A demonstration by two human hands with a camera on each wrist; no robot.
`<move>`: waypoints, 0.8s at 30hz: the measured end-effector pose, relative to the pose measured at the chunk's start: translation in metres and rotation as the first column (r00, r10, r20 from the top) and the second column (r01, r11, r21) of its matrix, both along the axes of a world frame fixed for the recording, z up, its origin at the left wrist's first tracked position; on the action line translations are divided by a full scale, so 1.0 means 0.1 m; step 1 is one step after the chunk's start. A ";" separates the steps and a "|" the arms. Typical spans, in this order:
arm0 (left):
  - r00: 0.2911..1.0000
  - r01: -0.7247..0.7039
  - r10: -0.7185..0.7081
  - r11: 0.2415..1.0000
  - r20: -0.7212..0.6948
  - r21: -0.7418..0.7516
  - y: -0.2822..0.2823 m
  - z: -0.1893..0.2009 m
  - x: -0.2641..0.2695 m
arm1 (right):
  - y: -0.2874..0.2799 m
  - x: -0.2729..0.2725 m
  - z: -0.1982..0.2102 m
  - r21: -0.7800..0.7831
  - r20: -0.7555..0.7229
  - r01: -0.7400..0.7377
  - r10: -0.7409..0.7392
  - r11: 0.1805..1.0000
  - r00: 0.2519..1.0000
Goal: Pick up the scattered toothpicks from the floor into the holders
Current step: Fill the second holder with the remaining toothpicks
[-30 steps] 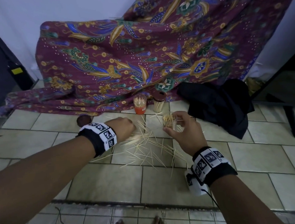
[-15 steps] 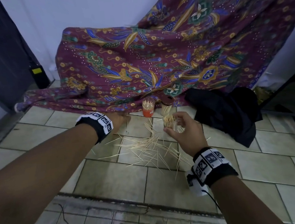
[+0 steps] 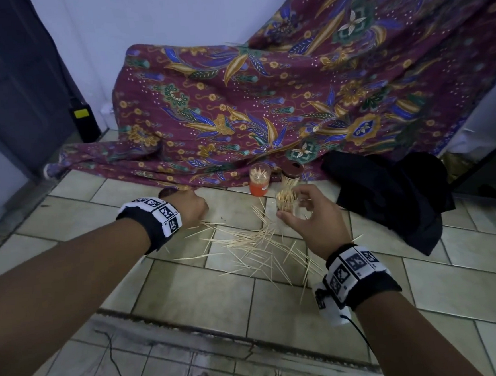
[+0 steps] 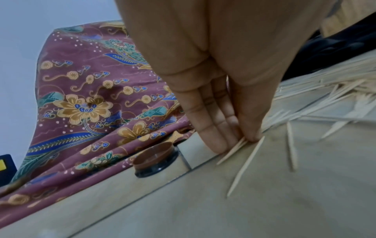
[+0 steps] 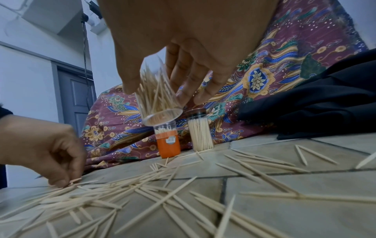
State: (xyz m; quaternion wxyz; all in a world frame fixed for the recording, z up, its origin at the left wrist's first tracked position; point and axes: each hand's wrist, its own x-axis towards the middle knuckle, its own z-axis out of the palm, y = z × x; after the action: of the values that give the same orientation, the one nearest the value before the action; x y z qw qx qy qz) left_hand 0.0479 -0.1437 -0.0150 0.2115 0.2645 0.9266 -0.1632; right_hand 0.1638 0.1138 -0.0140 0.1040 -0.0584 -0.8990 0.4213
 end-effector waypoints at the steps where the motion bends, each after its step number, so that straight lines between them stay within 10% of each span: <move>1: 1.000 -0.018 0.018 1.000 0.026 0.015 0.01 0.03 0.06 | -0.02 -0.01 0.00 -0.008 -0.006 -0.008 0.008 1.000 1.000; 14: 0.987 -0.146 0.103 0.906 0.127 0.398 0.08 0.03 0.39 | -0.29 -0.11 -0.01 -0.056 -0.015 -0.107 0.106 0.993 0.994; 24: 0.980 -0.072 0.027 0.970 0.195 0.231 -0.90 -0.14 0.27 | -0.32 -0.12 -0.05 -0.061 -0.023 -0.125 0.124 0.990 0.992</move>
State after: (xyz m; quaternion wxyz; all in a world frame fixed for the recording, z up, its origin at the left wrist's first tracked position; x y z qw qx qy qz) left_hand 0.0750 -0.2336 -0.0286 0.2703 0.2789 0.9213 -0.0202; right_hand 0.1515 0.0818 -0.0191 0.0841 -0.0016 -0.8864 0.4552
